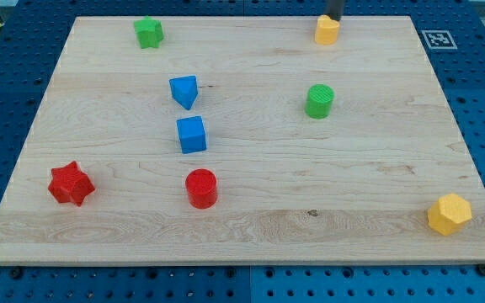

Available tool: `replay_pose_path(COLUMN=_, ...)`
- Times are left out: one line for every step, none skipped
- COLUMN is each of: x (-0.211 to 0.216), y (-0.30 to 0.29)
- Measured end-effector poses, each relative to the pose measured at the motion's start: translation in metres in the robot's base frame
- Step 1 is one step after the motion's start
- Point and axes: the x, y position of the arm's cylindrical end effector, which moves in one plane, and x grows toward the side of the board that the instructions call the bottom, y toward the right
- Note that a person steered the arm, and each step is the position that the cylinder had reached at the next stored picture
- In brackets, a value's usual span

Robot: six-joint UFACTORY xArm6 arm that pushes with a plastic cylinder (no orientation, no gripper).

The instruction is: Push the yellow heart towards the bottom right

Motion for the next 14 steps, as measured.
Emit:
replay_pose_path(x=0.021, y=-0.005)
replay_pose_path(x=0.042, y=-0.017)
replay_pose_path(x=0.041, y=-0.033)
replay_pose_path(x=0.057, y=-0.037)
replay_pose_path(x=0.066, y=-0.021)
replay_pose_path(x=0.088, y=-0.016)
replay_pose_path(x=0.105, y=-0.016)
replay_pose_path(x=0.11, y=0.001)
replay_pose_path(x=0.135, y=0.014)
replay_pose_path(x=0.156, y=0.017)
replay_pose_path(x=0.159, y=0.039)
replay_pose_path(x=0.167, y=0.061)
replay_pose_path(x=0.183, y=0.063)
replay_pose_path(x=0.183, y=0.082)
